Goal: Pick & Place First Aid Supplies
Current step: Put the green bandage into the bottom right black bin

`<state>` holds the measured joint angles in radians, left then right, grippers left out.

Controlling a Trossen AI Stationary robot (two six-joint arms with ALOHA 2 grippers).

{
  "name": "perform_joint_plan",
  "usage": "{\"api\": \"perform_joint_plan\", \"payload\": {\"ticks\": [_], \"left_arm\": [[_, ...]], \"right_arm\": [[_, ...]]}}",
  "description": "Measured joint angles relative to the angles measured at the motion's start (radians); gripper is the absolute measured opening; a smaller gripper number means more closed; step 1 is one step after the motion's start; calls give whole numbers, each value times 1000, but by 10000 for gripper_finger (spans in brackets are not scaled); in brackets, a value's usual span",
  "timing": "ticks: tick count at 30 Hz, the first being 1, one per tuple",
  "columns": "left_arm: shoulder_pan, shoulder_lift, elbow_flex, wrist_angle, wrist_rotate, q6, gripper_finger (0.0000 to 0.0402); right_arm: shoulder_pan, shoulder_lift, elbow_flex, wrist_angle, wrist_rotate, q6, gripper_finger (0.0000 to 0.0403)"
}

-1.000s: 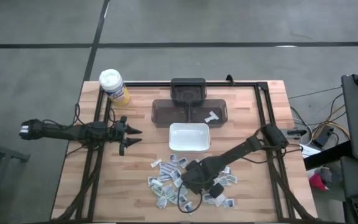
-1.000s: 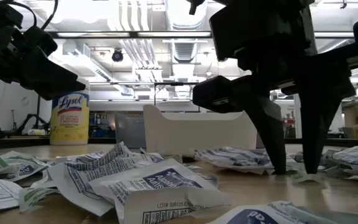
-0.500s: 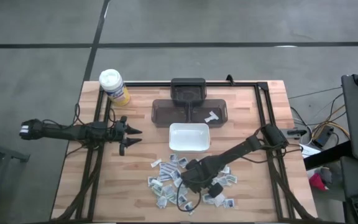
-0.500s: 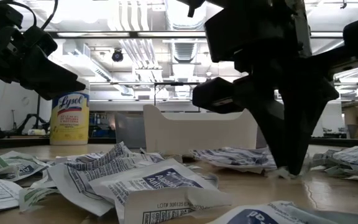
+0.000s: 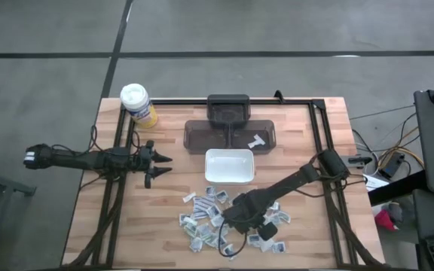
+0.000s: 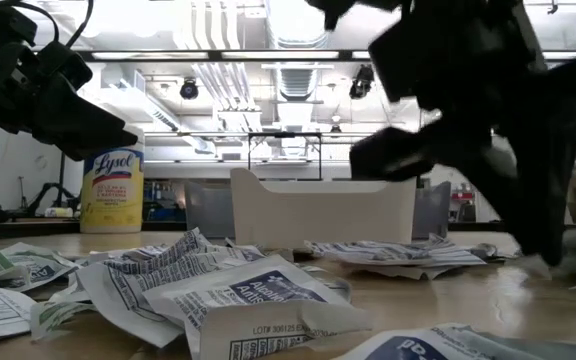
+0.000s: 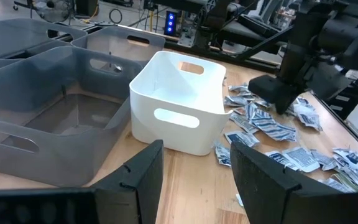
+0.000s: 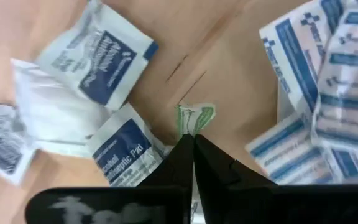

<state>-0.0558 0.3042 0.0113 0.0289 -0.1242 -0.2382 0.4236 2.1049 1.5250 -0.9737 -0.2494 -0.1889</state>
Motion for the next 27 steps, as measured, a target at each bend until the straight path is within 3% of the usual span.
{"api": "perform_joint_plan", "payload": {"ticks": [8, 12, 27], "left_arm": [[0, 1, 0, 0, 0, 1, 183], [0, 4, 0, 1, 0, 2, 183], [0, 12, 0, 6, -1, 1, 183]], "right_arm": [[-15, -59, 50, 23, 16, 56, 8], [-35, -99, 64, 38, 87, 61, 8], [-184, -374, 61, -3, 719, 116, 8]]}}
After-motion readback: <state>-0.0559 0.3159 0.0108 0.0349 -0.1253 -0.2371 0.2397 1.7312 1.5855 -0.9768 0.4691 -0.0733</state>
